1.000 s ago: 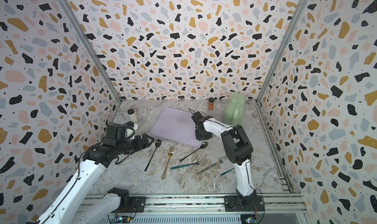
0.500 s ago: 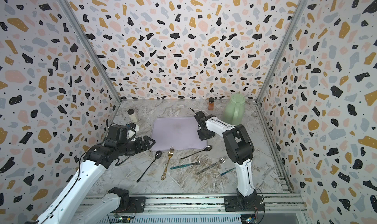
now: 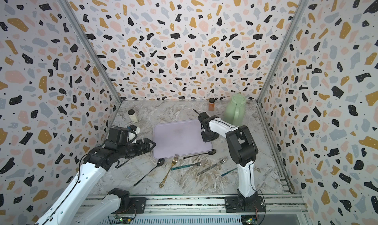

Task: Set the spoon and fork side by side
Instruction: Adjust the tray at the center of the board.

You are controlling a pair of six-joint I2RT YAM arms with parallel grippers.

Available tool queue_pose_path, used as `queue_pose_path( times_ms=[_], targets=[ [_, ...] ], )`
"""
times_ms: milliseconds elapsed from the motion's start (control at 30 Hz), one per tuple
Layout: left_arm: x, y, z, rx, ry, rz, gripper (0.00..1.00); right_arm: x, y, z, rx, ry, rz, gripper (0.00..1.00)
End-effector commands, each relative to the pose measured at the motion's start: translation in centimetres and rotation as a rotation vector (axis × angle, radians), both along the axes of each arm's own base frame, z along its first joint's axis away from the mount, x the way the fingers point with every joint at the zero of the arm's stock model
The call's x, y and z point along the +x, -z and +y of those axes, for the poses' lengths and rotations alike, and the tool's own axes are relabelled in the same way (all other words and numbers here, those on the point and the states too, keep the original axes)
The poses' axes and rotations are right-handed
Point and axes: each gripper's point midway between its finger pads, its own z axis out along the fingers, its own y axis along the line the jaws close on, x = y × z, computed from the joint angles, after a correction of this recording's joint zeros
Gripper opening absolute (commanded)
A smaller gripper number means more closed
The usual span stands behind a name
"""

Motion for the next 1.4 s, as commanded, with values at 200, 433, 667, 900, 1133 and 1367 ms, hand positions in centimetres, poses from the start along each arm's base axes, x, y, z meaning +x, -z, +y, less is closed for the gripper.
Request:
queue_pose_path(
  times_ms=[200,433,667,900,1133,1367],
  targets=[
    [-0.1,0.2,-0.7,0.013,0.016,-0.01,0.89,0.0,-1.1,-3.4,0.034,0.224,0.017,0.12],
    [0.0,0.1,-0.8,0.023,0.019,-0.01,0.89,1.4,-0.4,-2.3,0.077,0.274,0.03,0.11],
    [-0.1,0.0,-0.9,0.025,0.023,-0.013,0.89,-0.2,1.1,-1.8,0.118,0.314,0.087,0.11],
    [0.0,0.0,-1.4,0.018,0.033,-0.012,0.89,-2.5,1.1,-2.7,0.119,0.33,0.098,0.17],
    [-0.5,-0.4,-2.6,0.022,0.084,-0.031,0.88,-3.6,0.2,-2.7,0.147,0.315,0.1,0.16],
    [-1.9,-0.5,-6.9,0.192,0.26,-0.132,0.91,-4.4,-1.5,-2.8,0.164,0.293,0.092,0.23]
  ],
)
